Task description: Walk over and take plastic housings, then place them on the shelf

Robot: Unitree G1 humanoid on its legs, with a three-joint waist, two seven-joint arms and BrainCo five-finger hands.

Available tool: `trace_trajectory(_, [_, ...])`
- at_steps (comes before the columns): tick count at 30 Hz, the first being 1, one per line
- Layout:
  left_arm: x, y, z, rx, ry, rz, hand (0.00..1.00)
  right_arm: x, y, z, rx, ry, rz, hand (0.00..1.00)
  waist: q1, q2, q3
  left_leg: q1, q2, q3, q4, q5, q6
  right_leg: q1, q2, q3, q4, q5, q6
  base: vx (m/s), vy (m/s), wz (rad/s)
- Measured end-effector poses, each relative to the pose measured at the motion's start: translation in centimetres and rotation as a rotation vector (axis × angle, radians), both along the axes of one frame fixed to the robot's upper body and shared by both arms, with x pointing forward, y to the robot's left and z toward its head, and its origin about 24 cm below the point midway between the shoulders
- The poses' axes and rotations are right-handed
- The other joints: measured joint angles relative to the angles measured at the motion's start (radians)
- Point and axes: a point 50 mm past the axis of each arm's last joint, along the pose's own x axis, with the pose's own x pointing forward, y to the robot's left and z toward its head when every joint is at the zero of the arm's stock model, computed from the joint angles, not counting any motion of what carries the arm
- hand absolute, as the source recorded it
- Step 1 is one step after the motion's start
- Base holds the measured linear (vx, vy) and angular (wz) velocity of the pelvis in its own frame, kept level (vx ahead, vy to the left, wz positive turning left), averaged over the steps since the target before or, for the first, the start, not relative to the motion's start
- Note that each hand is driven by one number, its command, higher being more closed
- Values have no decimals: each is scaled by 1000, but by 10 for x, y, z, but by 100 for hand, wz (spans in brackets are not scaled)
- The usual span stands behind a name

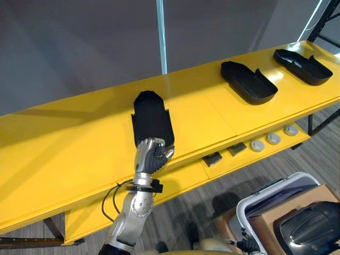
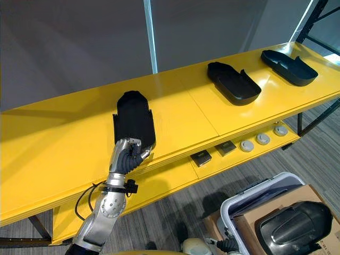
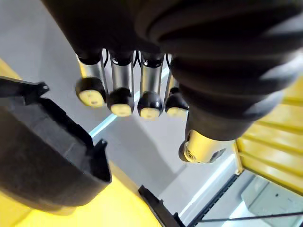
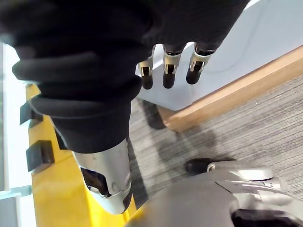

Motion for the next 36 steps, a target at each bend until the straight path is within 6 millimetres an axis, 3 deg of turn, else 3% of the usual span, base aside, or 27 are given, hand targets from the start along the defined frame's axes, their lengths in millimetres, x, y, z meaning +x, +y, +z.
trace_trajectory(15, [4,3,-26,76,128,19,100,11,-1,2,-15,-23,0,0,-6,7,-3,-55,1,9,26,-5,6,-48,-3,4,1,11,-11,-1,2,-1])
trace_trajectory(23, [18,3,-21,92,112,33,100,21,-1,6,-20,-57,2,0,-6,11,-2,-91,1,15,48,-10,4,-75,-6,8,1,20,-9,-23,4,-1])
trace_trajectory(36, [47,5,-5,108,50,90,100,31,0,8,-17,-83,2,0,-31,11,27,-115,-1,32,51,-14,9,-101,-9,22,0,23,0,-5,4,-3])
